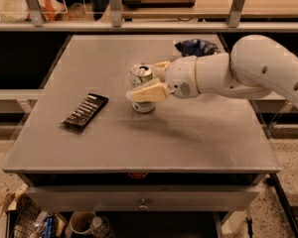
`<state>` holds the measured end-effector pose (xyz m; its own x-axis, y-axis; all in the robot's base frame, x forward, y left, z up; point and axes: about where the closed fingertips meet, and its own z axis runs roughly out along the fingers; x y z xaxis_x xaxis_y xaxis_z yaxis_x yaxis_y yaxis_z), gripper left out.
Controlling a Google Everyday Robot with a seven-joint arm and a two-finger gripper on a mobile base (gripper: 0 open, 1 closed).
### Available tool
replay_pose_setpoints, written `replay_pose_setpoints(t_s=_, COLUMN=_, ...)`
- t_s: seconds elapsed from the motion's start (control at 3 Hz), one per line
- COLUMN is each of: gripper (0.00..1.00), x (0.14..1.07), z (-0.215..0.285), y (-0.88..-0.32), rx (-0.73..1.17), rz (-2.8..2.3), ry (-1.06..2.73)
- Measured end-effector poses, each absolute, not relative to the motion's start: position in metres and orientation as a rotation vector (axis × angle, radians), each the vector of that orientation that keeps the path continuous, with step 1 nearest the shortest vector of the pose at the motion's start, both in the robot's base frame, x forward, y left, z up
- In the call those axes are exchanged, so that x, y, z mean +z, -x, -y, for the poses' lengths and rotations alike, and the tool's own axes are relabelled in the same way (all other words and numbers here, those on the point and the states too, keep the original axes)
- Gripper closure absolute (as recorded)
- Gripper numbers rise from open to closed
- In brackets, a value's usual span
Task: Pick 7up can
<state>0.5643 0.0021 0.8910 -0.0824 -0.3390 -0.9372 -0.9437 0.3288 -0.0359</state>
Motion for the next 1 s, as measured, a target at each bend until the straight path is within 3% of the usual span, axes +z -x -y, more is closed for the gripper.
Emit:
replay_pose_setpoints(t_s=0.67, gripper=0.85, x=0.897, z=-0.006, y=-0.564, rx=0.845, rz=-1.601, ry=1.177)
replay_pose_setpoints(t_s=1.0, gripper=1.00, x=0.922, z=-0.008, y=-0.570, rx=0.883, rz=-1.569, ry=1.170)
